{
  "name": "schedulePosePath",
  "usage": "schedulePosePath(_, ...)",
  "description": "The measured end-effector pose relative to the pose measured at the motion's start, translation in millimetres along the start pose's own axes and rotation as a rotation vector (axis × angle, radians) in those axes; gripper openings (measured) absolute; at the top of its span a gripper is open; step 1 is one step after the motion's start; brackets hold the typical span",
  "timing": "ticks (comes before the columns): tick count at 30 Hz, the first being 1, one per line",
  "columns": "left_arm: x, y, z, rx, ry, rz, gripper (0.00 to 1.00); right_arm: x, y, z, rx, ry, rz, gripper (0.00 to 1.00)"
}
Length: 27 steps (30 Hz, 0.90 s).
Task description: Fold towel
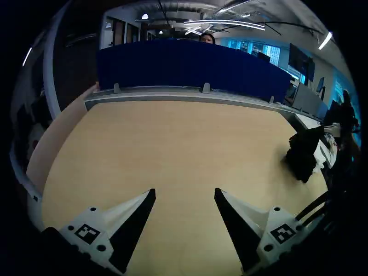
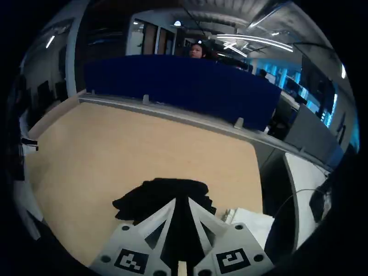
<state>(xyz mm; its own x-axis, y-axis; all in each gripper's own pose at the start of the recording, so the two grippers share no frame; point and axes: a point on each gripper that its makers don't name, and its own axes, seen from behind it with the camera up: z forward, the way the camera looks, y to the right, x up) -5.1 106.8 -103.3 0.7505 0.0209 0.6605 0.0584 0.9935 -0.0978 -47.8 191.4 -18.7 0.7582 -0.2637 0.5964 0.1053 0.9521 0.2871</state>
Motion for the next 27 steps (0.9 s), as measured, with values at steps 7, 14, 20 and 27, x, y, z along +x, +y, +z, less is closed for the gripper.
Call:
schedulePosePath(7, 0, 7.0, 0.4, -0.002, -0.004, 0.018, 0.95, -41, 12, 0.8, -0.031, -0.041, 0.045, 0.04)
schedulePosePath(14, 0, 7.6, -0.8, 0.006, -0.007, 0.029, 0.95, -82, 14, 6.6, -0.048, -0.089, 0.086, 0.04)
schedulePosePath(20, 0, 7.2, -1.7, 0.010, -0.011, 0.040, 0.95, -115, 18, 9.5, -0.064, -0.130, 0.136, 0.04)
schedulePosePath(27, 1, 11.5, -1.7, 0.006, -0.012, 0.050, 0.95, -142, 15, 9.7, -0.059, -0.155, 0.214, 0.04)
